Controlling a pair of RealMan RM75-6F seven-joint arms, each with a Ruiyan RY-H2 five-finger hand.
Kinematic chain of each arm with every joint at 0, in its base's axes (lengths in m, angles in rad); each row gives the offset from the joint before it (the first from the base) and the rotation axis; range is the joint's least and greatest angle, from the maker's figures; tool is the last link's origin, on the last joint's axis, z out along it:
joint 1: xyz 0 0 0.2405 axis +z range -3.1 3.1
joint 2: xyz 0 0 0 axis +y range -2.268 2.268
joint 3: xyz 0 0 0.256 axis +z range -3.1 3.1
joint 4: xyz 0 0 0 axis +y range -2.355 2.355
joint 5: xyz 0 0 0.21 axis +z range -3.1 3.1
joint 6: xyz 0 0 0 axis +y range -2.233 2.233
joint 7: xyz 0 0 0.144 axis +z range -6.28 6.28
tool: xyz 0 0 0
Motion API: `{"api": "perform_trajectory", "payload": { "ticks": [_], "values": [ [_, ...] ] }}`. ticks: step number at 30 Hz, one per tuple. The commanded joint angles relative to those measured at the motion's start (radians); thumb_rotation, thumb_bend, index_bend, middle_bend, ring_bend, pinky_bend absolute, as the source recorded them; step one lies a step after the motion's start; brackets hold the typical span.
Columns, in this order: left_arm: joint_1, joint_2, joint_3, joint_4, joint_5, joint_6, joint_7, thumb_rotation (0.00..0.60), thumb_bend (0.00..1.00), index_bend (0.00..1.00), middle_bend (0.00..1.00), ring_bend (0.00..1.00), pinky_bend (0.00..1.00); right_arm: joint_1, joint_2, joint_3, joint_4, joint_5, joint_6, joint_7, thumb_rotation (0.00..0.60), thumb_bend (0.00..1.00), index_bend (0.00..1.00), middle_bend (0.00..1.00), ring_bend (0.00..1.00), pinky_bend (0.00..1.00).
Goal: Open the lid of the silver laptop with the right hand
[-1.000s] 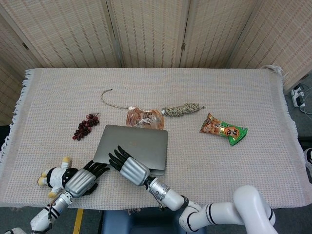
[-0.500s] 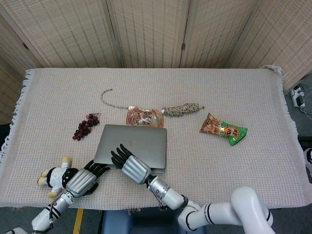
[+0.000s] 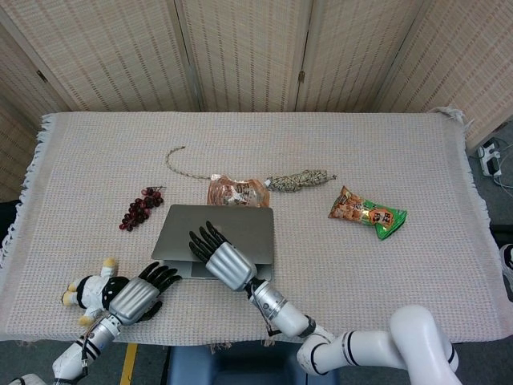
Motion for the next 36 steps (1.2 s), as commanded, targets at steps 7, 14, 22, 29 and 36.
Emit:
{"api": "perform_trajectory", "payload": {
  "ticks": [7, 14, 22, 29, 36],
  "values": [
    [-0.001, 0.001, 0.002, -0.002, -0.001, 0.006, 0.002, 0.6, 0.6, 0.15, 0.14, 0.09, 0.0, -0.002, 0.081, 0.068, -0.086, 0.04, 0.026, 0.004, 0.6, 0.65, 0.0, 0.0, 0.0, 0.0],
    [0.0, 0.003, 0.005, -0.008, -0.006, 0.007, 0.012, 0.6, 0.6, 0.15, 0.14, 0.09, 0.0, 0.025, 0.131, 0.14, -0.104, 0.1, 0.023, 0.004, 0.6, 0.65, 0.0, 0.0, 0.0, 0.0],
    [0.001, 0.003, 0.007, -0.012, -0.011, 0.007, 0.021, 0.6, 0.6, 0.15, 0.14, 0.09, 0.0, 0.074, 0.165, 0.2, -0.069, 0.188, -0.001, 0.008, 0.6, 0.65, 0.0, 0.0, 0.0, 0.0],
    [0.002, 0.002, 0.008, -0.013, -0.017, 0.004, 0.029, 0.6, 0.6, 0.15, 0.14, 0.09, 0.0, 0.103, 0.178, 0.223, -0.012, 0.251, -0.008, 0.041, 0.6, 0.65, 0.0, 0.0, 0.0, 0.0],
    [0.002, 0.001, 0.009, -0.014, -0.024, -0.002, 0.035, 0.6, 0.6, 0.15, 0.14, 0.09, 0.0, 0.139, 0.182, 0.249, 0.061, 0.311, -0.012, 0.075, 0.6, 0.65, 0.0, 0.0, 0.0, 0.0]
  ]
}}
